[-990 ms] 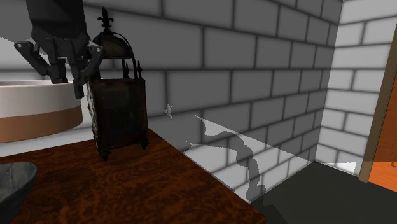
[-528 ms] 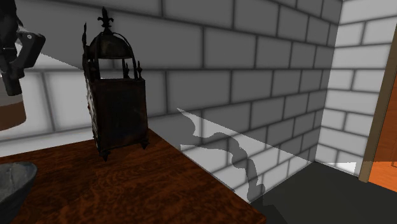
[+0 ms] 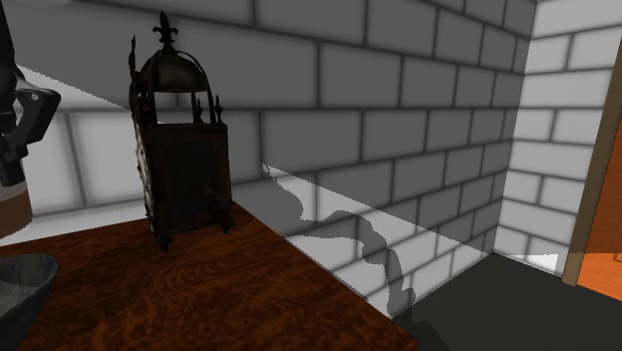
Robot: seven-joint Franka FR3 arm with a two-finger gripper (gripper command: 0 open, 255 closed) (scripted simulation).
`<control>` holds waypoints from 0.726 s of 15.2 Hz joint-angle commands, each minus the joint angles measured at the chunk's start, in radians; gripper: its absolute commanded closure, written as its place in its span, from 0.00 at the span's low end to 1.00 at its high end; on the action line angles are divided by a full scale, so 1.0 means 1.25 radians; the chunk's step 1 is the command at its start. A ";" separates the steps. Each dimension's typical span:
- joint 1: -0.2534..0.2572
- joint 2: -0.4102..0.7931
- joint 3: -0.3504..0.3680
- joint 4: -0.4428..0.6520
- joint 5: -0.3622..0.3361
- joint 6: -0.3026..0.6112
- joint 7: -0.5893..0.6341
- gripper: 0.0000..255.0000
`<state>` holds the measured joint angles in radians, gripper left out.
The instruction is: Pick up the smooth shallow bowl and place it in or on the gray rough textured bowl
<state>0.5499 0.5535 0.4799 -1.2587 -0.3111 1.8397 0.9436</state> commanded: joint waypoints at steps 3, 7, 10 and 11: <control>-0.006 0.002 -0.002 -0.042 -0.003 0.044 0.006 1.00; -0.010 0.007 -0.005 -0.077 -0.008 0.083 0.012 1.00; -0.011 0.014 -0.007 -0.100 -0.013 0.111 0.017 1.00; -0.012 0.017 -0.009 -0.109 -0.015 0.123 0.019 1.00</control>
<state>0.5368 0.5681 0.4714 -1.3881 -0.3269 1.9787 0.9679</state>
